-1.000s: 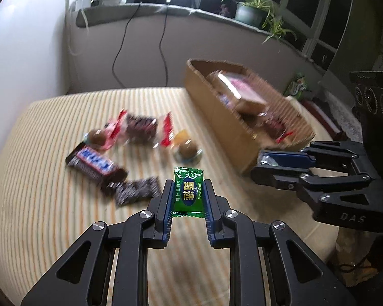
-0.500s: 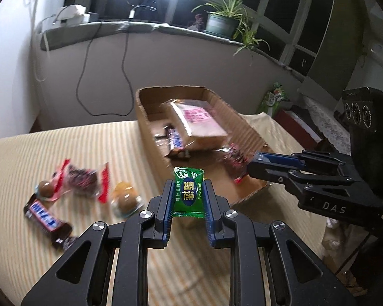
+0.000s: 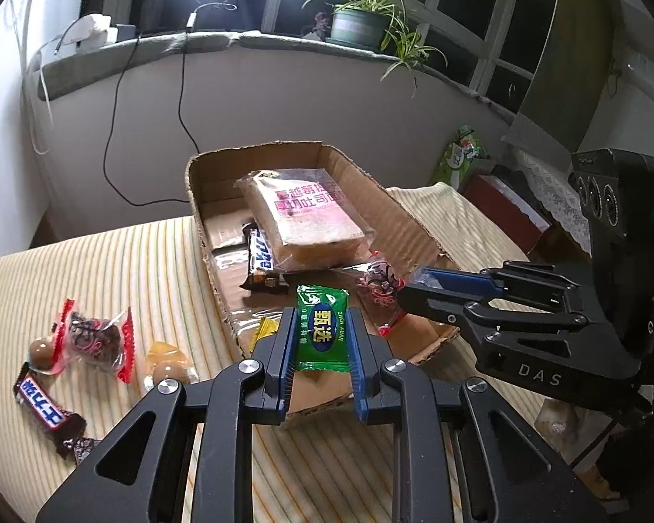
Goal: Organize snacks
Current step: 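Carry both candies into the box and open both tools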
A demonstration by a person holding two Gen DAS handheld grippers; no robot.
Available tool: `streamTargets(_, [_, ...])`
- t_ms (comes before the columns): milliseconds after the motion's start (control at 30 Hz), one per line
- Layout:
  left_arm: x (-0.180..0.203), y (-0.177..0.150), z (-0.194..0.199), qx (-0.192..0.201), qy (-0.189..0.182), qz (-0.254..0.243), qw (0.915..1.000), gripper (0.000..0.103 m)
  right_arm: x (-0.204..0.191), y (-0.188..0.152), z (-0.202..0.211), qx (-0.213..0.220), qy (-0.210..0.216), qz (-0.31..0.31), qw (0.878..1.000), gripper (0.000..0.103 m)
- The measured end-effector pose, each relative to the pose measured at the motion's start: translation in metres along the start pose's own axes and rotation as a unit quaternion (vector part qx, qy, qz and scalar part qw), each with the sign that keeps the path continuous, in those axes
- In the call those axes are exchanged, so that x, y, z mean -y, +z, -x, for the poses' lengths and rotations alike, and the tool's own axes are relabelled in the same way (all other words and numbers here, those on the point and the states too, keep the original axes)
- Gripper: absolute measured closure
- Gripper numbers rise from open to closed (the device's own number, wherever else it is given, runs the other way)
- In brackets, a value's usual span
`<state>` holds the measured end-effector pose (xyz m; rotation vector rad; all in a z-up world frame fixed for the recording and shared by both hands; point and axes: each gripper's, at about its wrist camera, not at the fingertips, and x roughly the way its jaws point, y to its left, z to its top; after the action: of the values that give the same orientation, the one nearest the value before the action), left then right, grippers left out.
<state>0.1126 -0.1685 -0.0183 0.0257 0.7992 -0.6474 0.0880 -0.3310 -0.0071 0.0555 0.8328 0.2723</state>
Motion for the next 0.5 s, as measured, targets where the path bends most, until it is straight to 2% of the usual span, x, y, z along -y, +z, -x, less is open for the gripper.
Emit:
streamTargets(267, [0.0026, 0.0016, -0.0012, -0.002, 0.008, -0.004, 1.0000, 0.081, -0.0010, -0.0018, -0.0029, -0.003, -0.004, 0.004, 1.000, 0.077])
streamTargets(300, [0.0024, 0.0020, -0.0015, -0.002, 0.010, -0.003, 0.9999, 0.081, -0.0011, -0.0019, -0.0026, -0.003, -0.005, 0.004, 1.000, 0.073])
streamTargets(333, [0.0023, 0.0019, -0.0013, -0.002, 0.012, -0.003, 0.9999, 0.081, -0.0013, -0.0020, -0.0021, -0.002, -0.006, 0.005, 1.000, 0.061])
streamTargets(367, [0.0022, 0.0019, -0.0012, -0.002, 0.013, -0.002, 0.9999, 0.081, -0.0016, -0.0022, -0.0007, 0.000, -0.010, 0.005, 1.000, 0.054])
streamTargets(400, [0.0019, 0.0018, -0.0006, -0.002, 0.013, -0.002, 0.9999, 0.077, -0.0015, -0.0024, 0.0008, 0.003, -0.014, 0.005, 1.000, 0.042])
streamTargets(500, [0.0005, 0.0007, 0.0025, 0.000, 0.015, -0.001, 0.9999, 0.075, -0.0014, -0.0024, 0.0061, 0.013, -0.017, 0.007, 1.000, 0.036])
